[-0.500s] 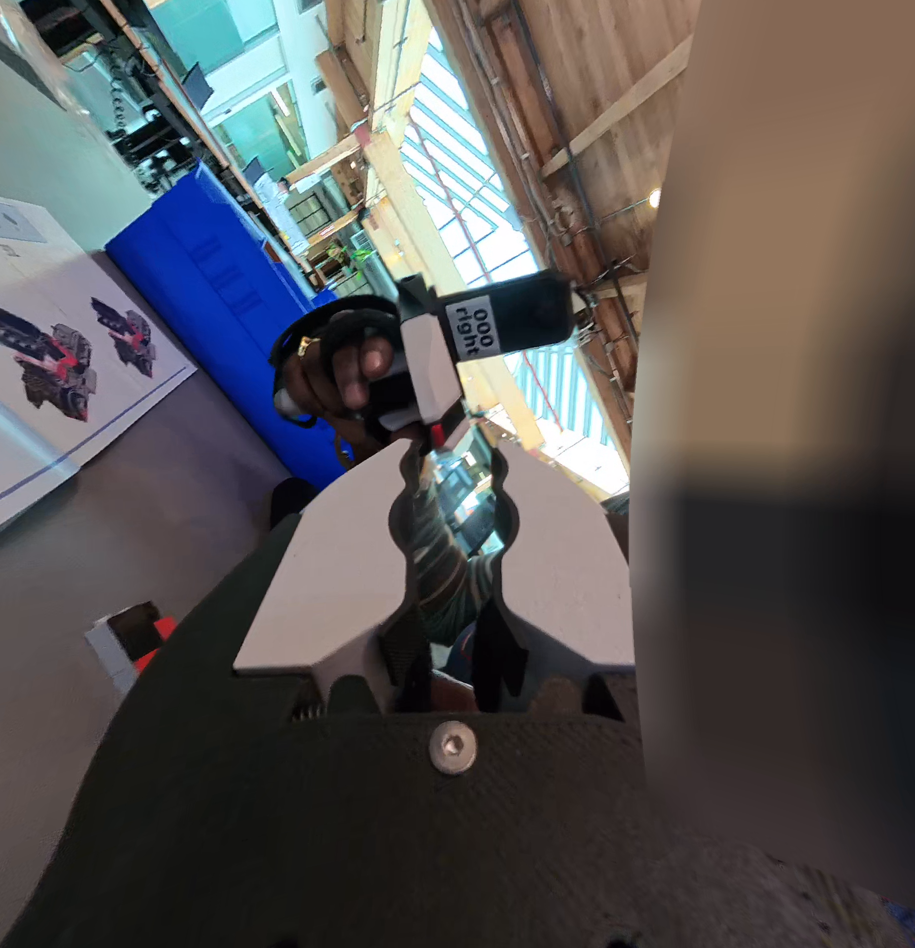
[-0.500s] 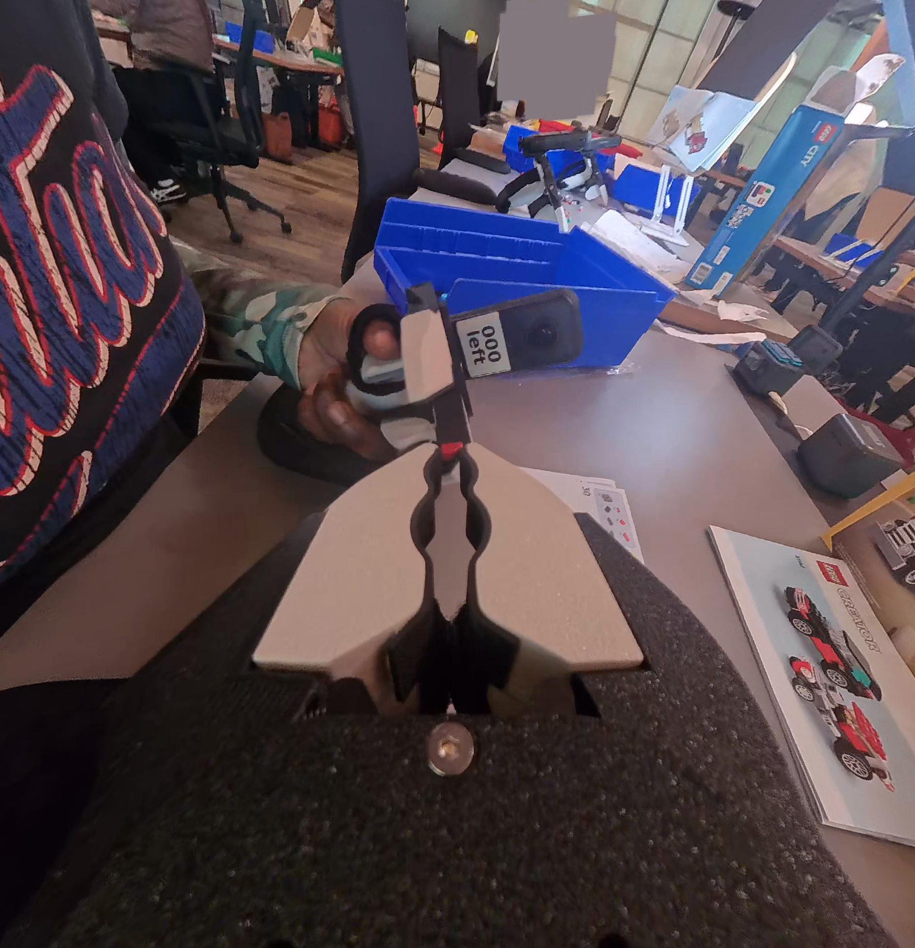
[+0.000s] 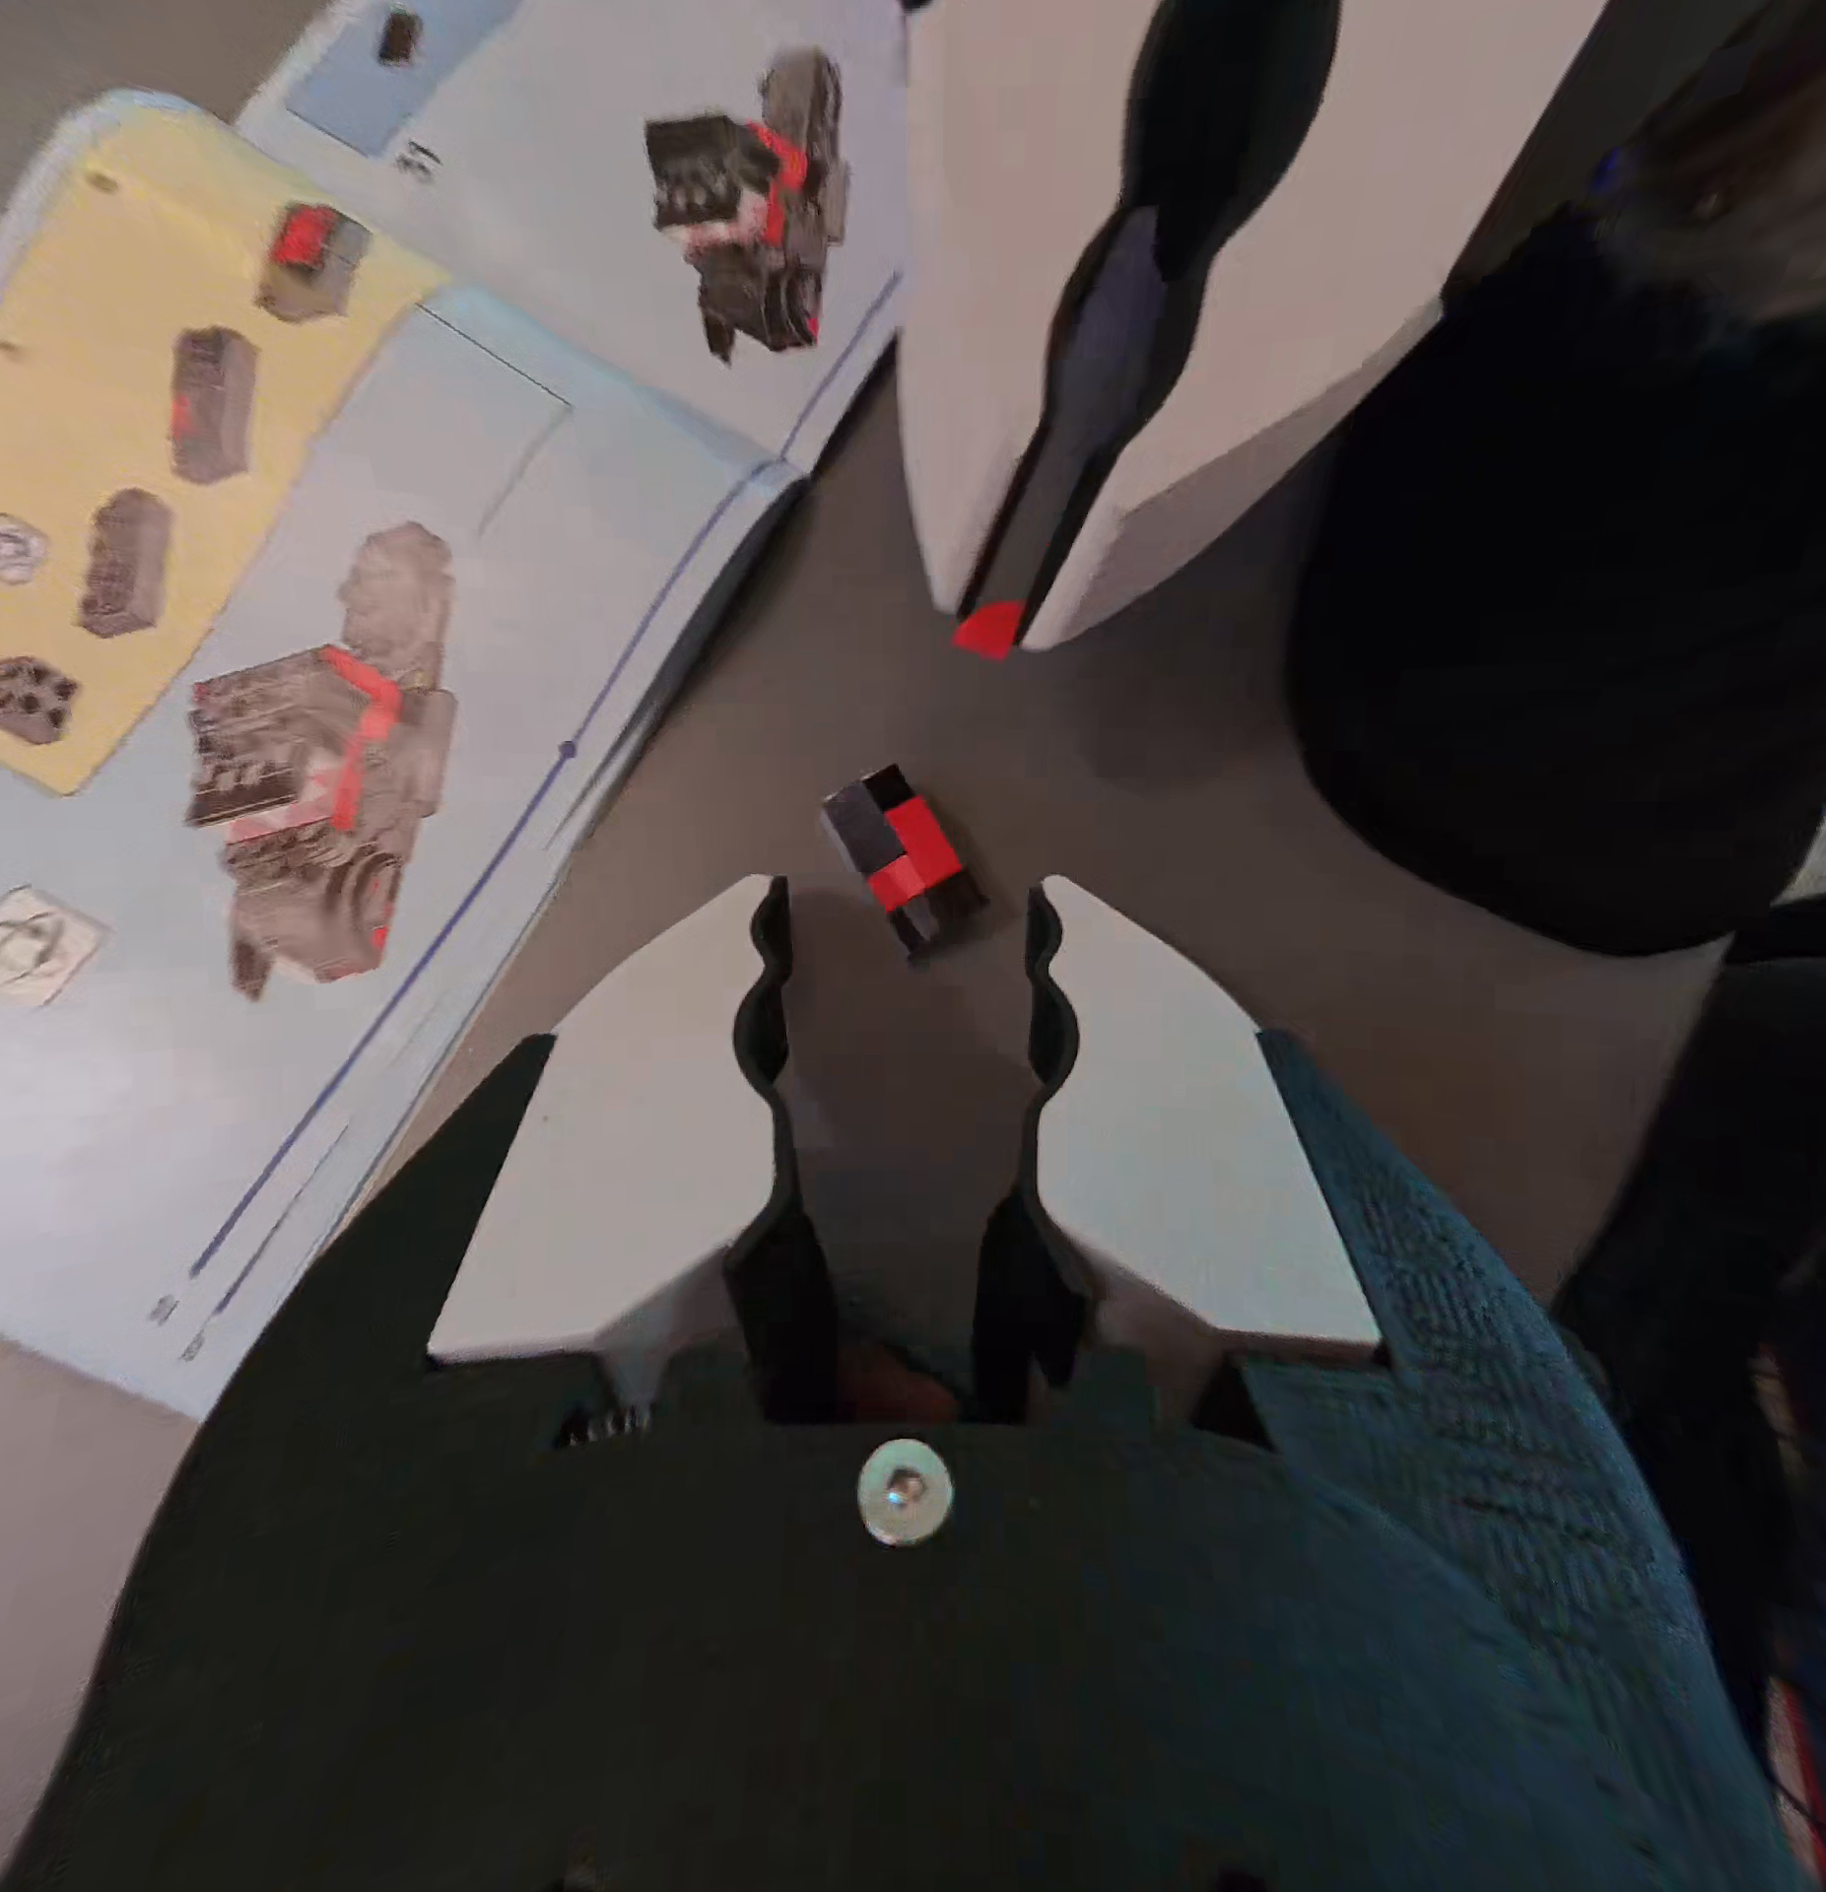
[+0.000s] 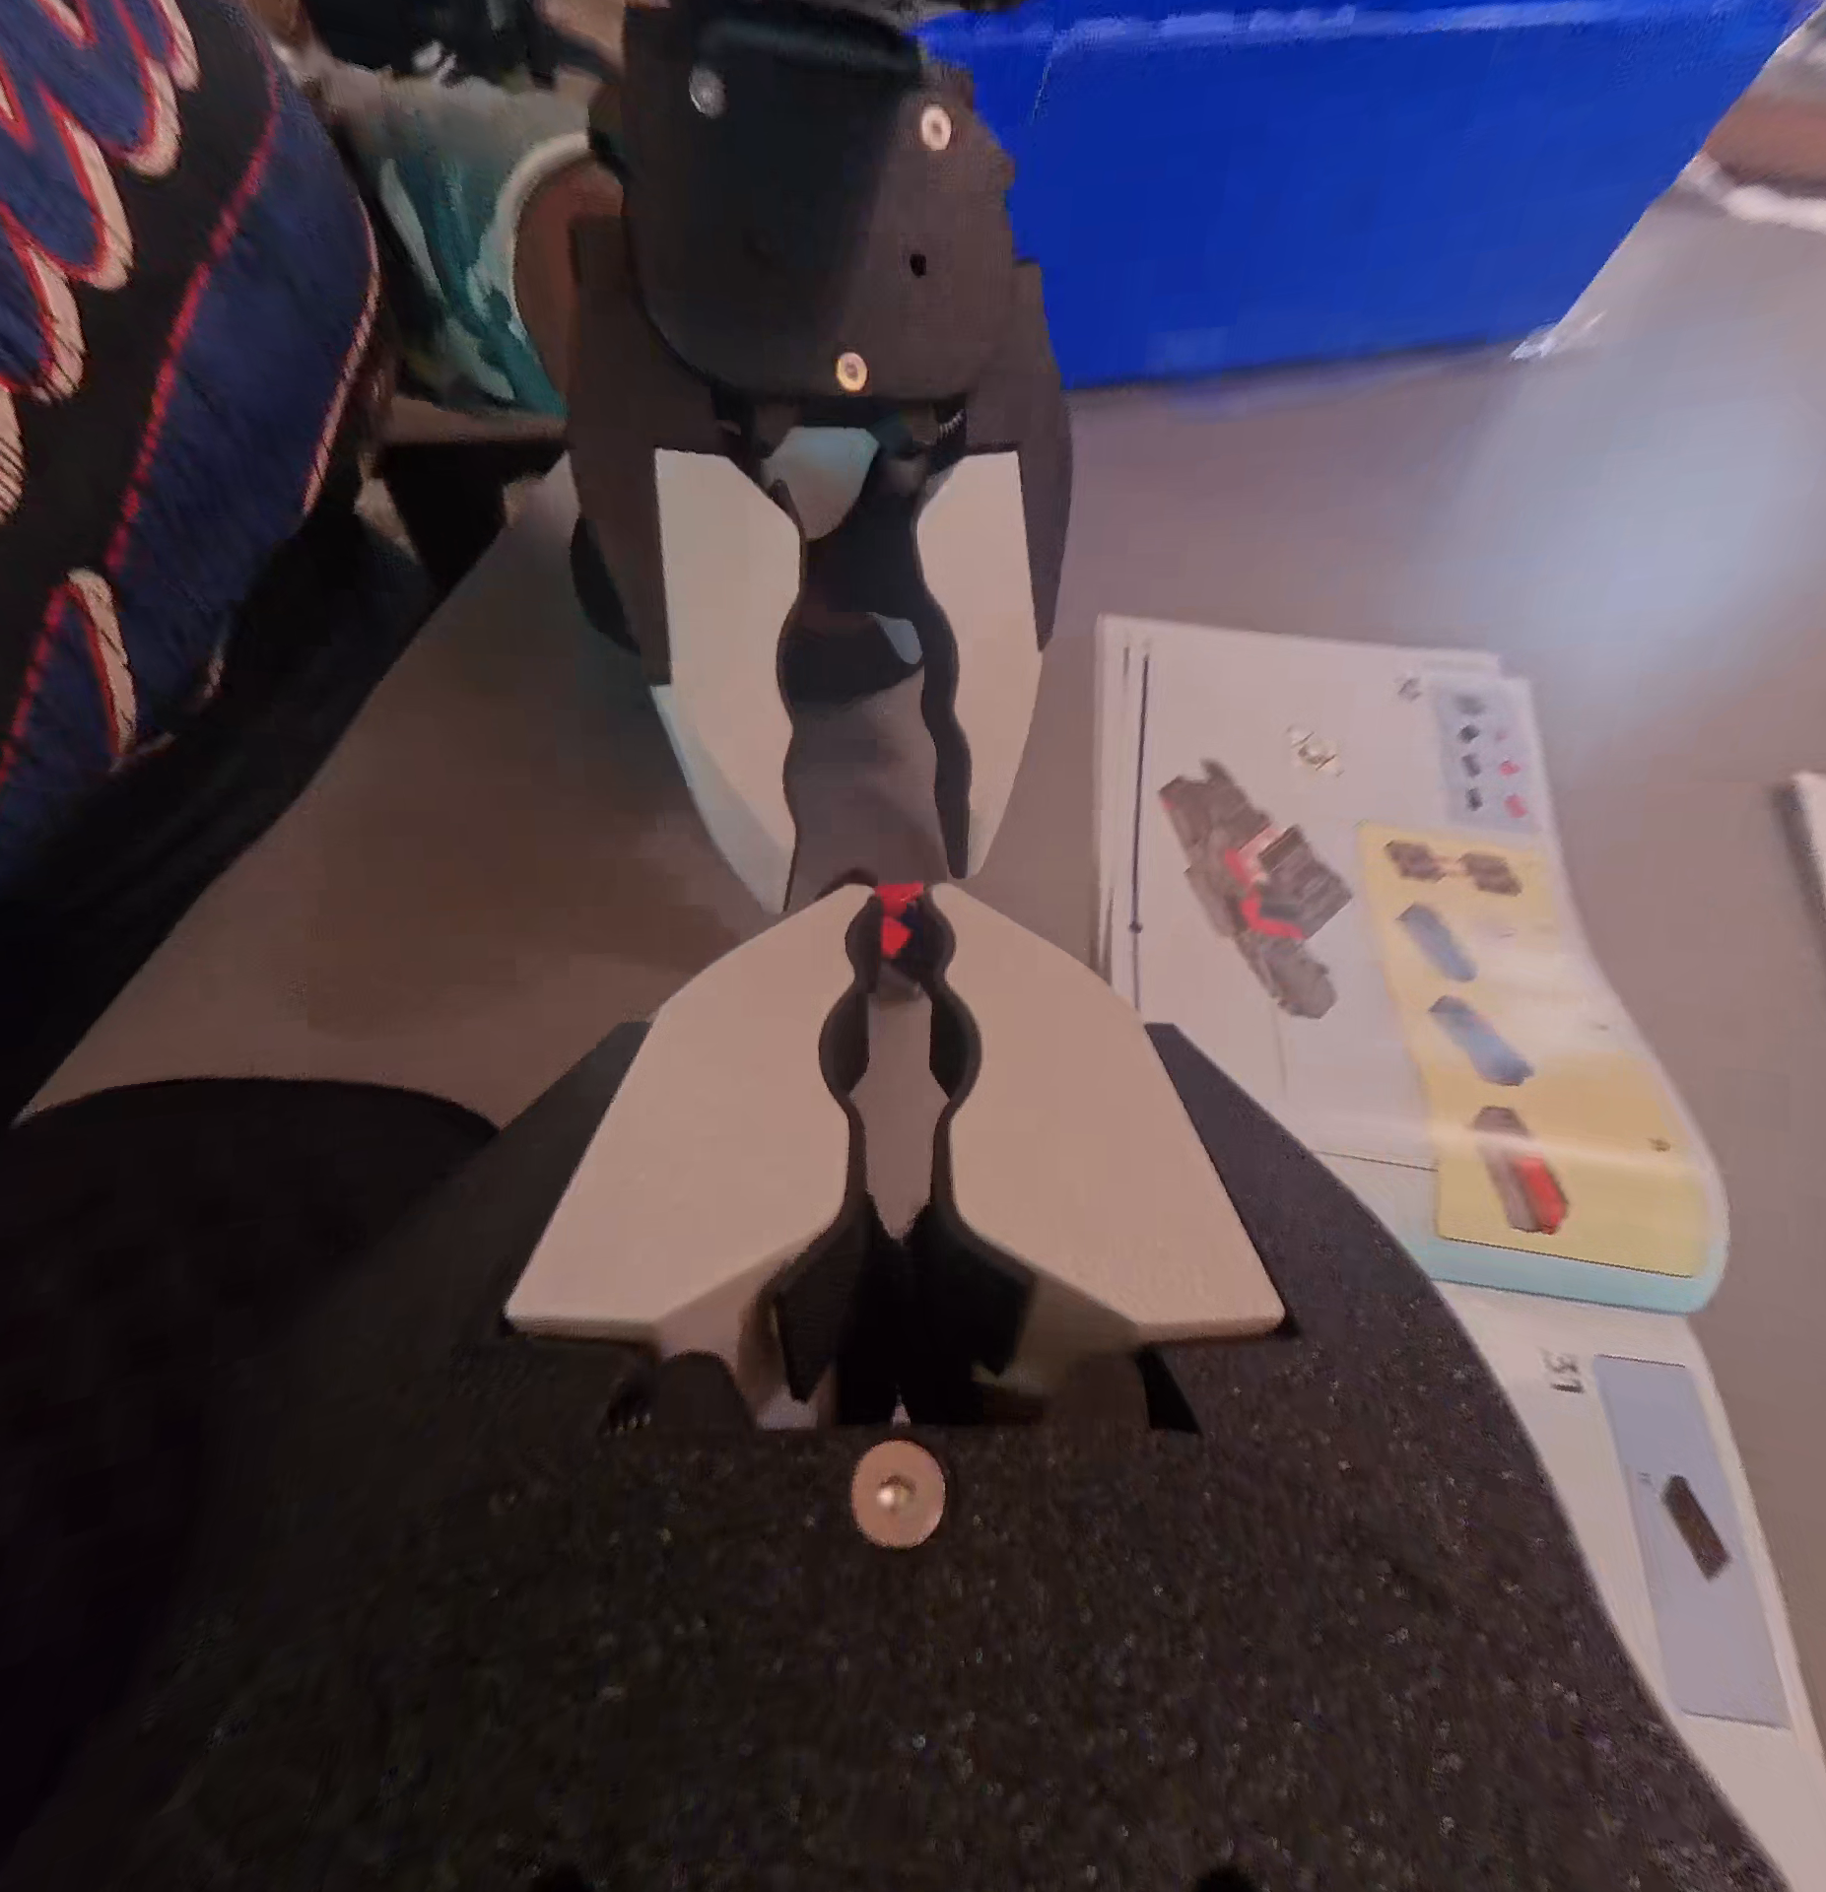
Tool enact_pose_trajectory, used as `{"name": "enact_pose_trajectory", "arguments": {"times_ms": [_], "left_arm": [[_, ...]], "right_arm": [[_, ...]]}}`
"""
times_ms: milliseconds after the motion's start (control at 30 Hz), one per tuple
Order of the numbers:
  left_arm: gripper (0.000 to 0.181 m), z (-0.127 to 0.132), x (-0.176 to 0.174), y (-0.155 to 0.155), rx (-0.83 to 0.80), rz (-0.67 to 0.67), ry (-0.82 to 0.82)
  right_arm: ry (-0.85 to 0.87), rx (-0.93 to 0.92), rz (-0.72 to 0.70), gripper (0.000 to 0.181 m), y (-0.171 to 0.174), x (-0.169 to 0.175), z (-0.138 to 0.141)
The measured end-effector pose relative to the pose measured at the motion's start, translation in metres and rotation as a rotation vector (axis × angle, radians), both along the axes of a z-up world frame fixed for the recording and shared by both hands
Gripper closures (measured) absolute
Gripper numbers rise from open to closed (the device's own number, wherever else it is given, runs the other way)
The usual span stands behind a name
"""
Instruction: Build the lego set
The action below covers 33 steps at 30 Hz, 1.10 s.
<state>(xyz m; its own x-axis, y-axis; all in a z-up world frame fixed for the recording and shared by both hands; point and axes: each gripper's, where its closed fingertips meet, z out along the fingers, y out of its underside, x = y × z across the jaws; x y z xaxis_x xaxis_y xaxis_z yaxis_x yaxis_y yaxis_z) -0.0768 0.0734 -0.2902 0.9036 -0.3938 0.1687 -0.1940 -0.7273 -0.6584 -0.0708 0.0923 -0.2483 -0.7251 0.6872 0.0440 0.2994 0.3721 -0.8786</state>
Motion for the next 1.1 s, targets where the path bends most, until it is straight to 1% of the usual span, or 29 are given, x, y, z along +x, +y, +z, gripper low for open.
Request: {"name": "enact_pose_trajectory", "arguments": {"times_ms": [67,100,167,233,267,333,467,533,567,633,767,1100], "left_arm": [[0.139,-0.009,0.006,0.002,-0.033,-0.028,0.038],[0.141,-0.009,0.006,0.004,-0.028,-0.032,0.048],[0.15,-0.01,0.003,0.005,-0.03,-0.046,0.058],[0.16,-0.011,0.001,0.002,-0.04,-0.104,0.067],[0.161,-0.012,0.001,0.0,-0.043,-0.145,0.065],[0.162,-0.012,0.0,-0.005,-0.044,-0.217,0.068],[0.162,-0.012,-0.002,-0.007,-0.044,-0.262,0.078],[0.158,-0.012,-0.002,-0.007,-0.038,-0.28,0.072],[0.155,-0.012,-0.002,-0.007,-0.035,-0.284,0.067],[0.154,-0.012,-0.004,-0.006,-0.022,-0.283,0.073],[0.16,-0.012,-0.004,-0.006,-0.014,-0.298,0.075],[0.162,-0.012,-0.004,-0.006,-0.008,-0.299,0.081]], "right_arm": [[-0.051,0.017,0.027,0.175,-0.001,0.001,-0.01],[-0.07,0.023,0.039,0.175,-0.002,0.002,-0.014],[-0.094,0.032,0.059,0.175,-0.003,0.002,-0.019],[-0.104,0.036,0.077,0.175,-0.005,0.001,-0.023],[-0.103,0.036,0.083,0.175,-0.006,0.001,-0.024],[-0.101,0.033,0.089,0.175,-0.008,0.0,-0.028],[-0.102,0.032,0.078,0.175,-0.011,0.002,-0.032],[-0.084,0.037,0.063,0.175,-0.011,0.001,-0.034],[-0.078,0.036,0.055,0.177,-0.011,0.001,-0.034],[-0.067,0.038,0.048,0.177,-0.012,0.001,-0.034],[-0.06,0.049,0.037,0.177,-0.013,-0.002,-0.035],[-0.124,0.086,0.007,0.177,-0.013,-0.002,-0.041]]}}
